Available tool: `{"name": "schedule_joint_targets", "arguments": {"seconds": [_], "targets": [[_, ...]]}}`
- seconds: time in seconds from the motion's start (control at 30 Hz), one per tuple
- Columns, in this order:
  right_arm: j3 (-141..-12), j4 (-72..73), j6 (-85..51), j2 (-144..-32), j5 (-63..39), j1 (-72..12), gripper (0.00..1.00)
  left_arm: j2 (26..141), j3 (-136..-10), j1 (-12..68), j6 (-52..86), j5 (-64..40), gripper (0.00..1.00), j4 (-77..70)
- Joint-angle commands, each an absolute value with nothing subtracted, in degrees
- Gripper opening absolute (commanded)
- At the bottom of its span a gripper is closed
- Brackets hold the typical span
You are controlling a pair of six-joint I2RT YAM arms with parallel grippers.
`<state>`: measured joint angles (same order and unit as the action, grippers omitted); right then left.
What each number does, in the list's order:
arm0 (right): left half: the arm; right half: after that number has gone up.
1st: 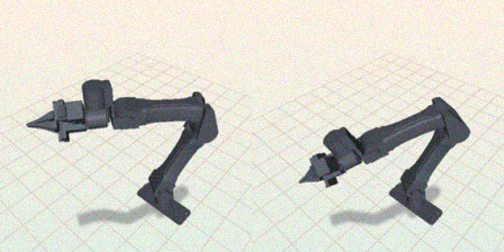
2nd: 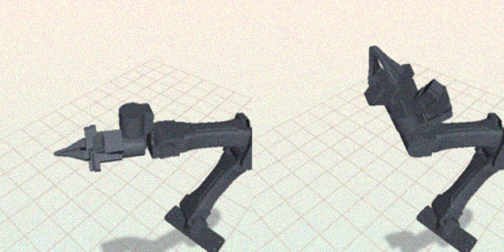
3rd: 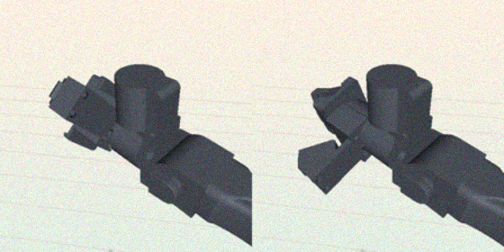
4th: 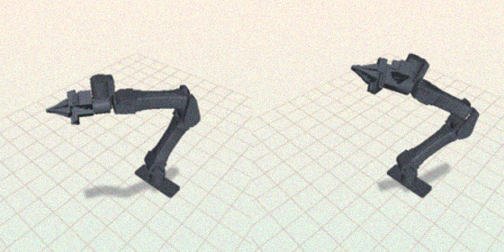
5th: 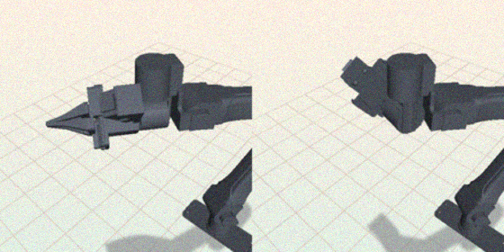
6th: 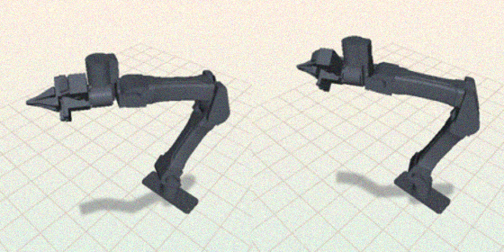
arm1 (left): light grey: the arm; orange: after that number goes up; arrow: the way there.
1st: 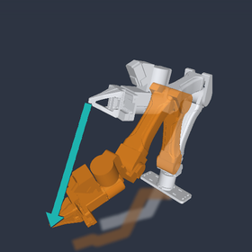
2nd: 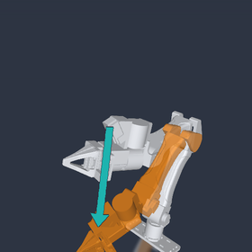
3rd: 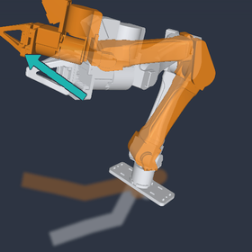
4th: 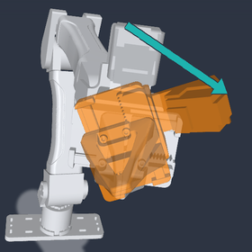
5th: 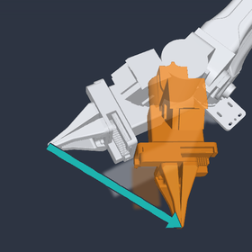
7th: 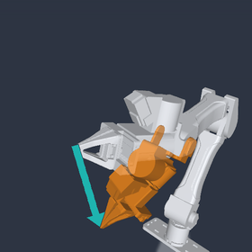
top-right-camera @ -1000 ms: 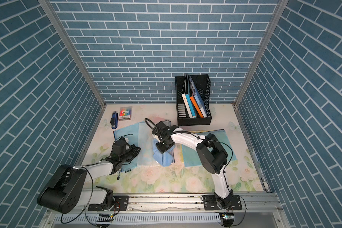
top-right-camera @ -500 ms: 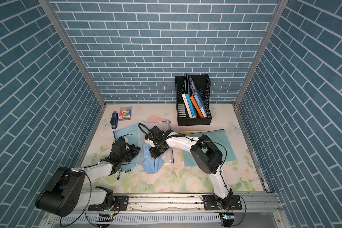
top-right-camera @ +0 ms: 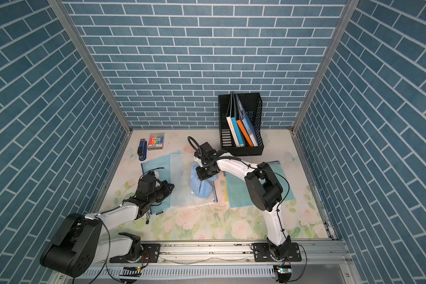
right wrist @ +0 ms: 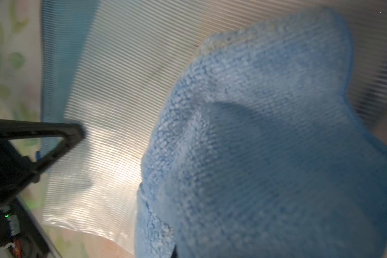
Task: Wipe the document bag
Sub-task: Wipe the dirt from the document bag.
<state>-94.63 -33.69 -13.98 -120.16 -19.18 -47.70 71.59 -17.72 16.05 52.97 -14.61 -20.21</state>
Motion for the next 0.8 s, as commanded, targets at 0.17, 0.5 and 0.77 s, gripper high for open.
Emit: {"name": "schedule_joint_targets", "arguments": {"seconds": [0.17, 0.5, 0.77], "targets": [[-104.25, -32.14, -16.12, -129.33, -37.14, -55.55, 0.11, 73.26, -17.22, 16.35, 53.34, -14.5, 0.0, -21.74], [-101.16, -36.72, -13.75, -129.63, -38.02, -56.1, 0.11, 75.85, -17.84, 16.35, 54.55, -14.59, 0.0, -24.29], [-95.82, -34.88, -19.18, -126.03, -21.1, -47.98, 0.1, 74.81, -20.09, 16.31, 52.29, -17.76, 0.0, -21.08]]}}
